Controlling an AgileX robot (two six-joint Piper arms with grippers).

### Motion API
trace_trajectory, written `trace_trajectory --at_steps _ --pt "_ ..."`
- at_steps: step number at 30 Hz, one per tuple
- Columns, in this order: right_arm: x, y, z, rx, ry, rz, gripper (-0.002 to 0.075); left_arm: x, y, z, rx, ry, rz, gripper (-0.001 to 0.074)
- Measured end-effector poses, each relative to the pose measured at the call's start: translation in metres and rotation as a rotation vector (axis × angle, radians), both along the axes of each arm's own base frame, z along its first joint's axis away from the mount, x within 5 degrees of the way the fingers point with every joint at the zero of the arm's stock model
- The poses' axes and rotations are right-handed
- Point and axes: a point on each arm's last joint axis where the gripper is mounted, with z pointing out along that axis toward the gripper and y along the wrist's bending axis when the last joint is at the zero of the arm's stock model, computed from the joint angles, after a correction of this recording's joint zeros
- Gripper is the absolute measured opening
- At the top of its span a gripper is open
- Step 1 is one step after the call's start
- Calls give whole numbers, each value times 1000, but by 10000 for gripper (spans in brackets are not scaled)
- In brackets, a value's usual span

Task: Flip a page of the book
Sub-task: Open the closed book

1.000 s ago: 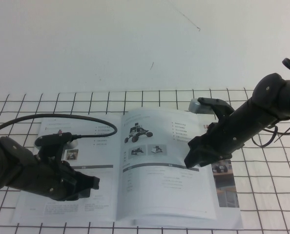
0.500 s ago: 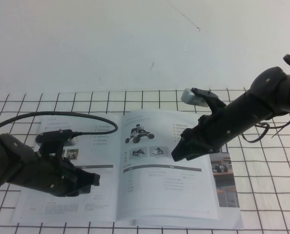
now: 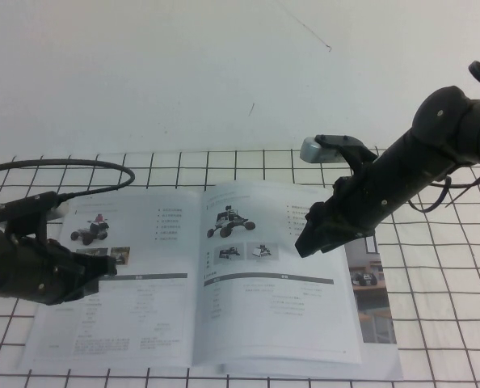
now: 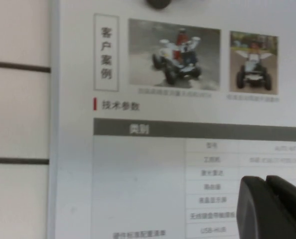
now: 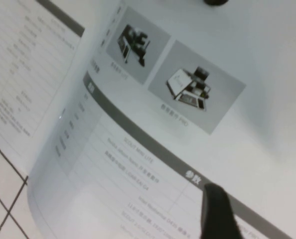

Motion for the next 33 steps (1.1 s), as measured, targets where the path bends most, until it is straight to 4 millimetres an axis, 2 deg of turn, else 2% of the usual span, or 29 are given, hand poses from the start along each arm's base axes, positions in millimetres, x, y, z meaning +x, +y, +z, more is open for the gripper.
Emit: trace_trajectory --at_steps 8,17,23,29,33 --pt "1 0 -4 -2 10 -9 370 0 1 -20 -7 84 -12 -2" --pt "1 -6 -21 -115 81 -72 370 2 2 -21 -12 92 -11 -2" --pt "0 -10 -23 -163 95 -85 370 2 2 -21 -20 93 -1 -2" --pt "1 2 -22 -97 80 -94 370 2 2 -21 -25 92 3 -2" --pt "0 7 -33 -99 96 -90 370 2 2 -22 -26 94 5 -2"
